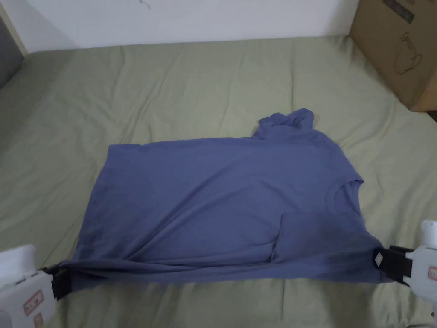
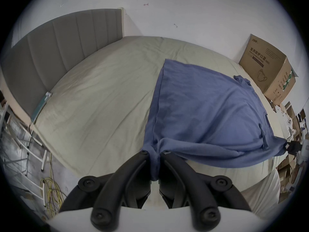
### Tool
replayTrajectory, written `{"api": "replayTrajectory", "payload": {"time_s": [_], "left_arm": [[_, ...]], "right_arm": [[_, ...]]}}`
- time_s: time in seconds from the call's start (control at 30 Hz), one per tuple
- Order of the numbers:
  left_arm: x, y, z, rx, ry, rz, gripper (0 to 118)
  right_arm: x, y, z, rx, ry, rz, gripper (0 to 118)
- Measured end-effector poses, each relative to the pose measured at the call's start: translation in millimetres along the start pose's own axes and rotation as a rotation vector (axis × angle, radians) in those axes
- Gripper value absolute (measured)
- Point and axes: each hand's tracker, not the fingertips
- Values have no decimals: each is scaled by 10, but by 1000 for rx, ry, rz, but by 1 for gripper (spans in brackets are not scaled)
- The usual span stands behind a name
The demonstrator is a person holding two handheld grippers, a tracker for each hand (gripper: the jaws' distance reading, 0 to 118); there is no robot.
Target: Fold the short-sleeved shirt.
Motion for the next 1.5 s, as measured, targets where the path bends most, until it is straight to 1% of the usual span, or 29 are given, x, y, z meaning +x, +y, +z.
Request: {"api": "replayTrajectory", "payload": {"time_s": [0.2, 0.33, 0.37, 0.4, 0.43, 0.47, 0.5, 0.53, 0.6, 0.63, 0.67, 0.7, 0.73, 0.77, 0.8, 0.87, 0.9, 1.0, 1.03, 1.1, 1.13, 1.17, 1.23, 1.27, 1.37, 1.4, 1.43, 1.47, 1.5], "left_arm": [[24, 632, -404, 30, -39, -8, 7], [75, 907, -961, -73, -5, -66, 8], [93, 919, -1067, -90, -13, -66, 13], [114, 904, -1128, -121, -25, -60, 31], [121, 891, -1158, -150, 1, -47, 73], [114, 871, -1177, -174, -1, -44, 105], [97, 821, -1139, -158, -6, -39, 115], [79, 759, -1050, -125, -15, -27, 112], [35, 692, -903, -112, -9, -18, 111], [16, 648, -830, -118, -1, -13, 107], [-29, 578, -726, -111, -14, -9, 98], [-44, 509, -609, -80, -50, -4, 79], [-52, 424, -480, -57, -80, 2, 41], [-55, 334, -376, -50, -90, 3, 12], [-38, 230, -295, -48, -82, 0, 0], [1, 34, -174, -43, -54, -18, 0], [14, -42, -146, -55, -46, -20, 0], [-16, -190, -131, -48, -38, -17, 0], [-45, -165, -160, -55, -36, -18, 0], [-133, -81, -278, -54, -21, -17, 0], [-169, -7, -329, -58, -19, -13, 10], [-207, 63, -399, -66, -14, -11, 33], [-252, 173, -548, -80, -15, 2, 97], [-282, 223, -634, -79, -14, 8, 110], [-256, 313, -897, -112, -11, 30, 110], [-256, 302, -1014, -148, -7, 27, 104], [-216, 256, -1092, -187, -6, 8, 78], [-132, 208, -1104, -198, 77, -31, 73], [-93, 209, -1014, -138, 31, -59, 68]], "right_arm": [[-30, 553, -317, 17, -14, -12, 1], [-27, 835, -768, -33, -33, -38, 1], [15, 870, -883, -40, -35, -32, 1], [12, 874, -965, -54, -38, -30, 2], [5, 871, -1005, -75, -43, -38, 16], [6, 863, -1002, -76, -53, -38, 42], [7, 846, -974, -68, -67, -35, 69], [1, 815, -918, -49, -65, -27, 88], [-30, 773, -751, -7, -56, -6, 88], [-50, 753, -652, 0, -58, 8, 88], [-81, 702, -545, 19, -48, 34, 85], [-116, 636, -442, 53, -28, 59, 78], [-157, 545, -337, 74, -11, 82, 56], [-177, 484, -274, 67, -3, 85, 33], [-204, 393, -216, 54, 9, 76, 6], [-230, 188, -149, 36, 72, 3, 0], [-253, 122, -143, 23, 83, 7, 0], [-426, -115, -62, 30, 23, 121, 0], [-473, -158, -76, -19, 46, 164, 0], [-514, -216, -78, -4, 31, 178, 0], [-528, -217, -92, -8, 18, 185, 0], [-521, -211, -103, -10, 23, 184, 0], [-488, -204, -98, -12, 58, 133, 0], [-471, -195, -104, -17, 72, 121, 0], [-444, -193, -129, -16, 38, 121, 0], [-428, -198, -143, -15, 24, 124, 0], [-410, -200, -159, -20, 20, 123, 0], [-388, -199, -170, -29, 14, 120, 0], [-356, -204, -170, -31, 13, 112, 0]]}}
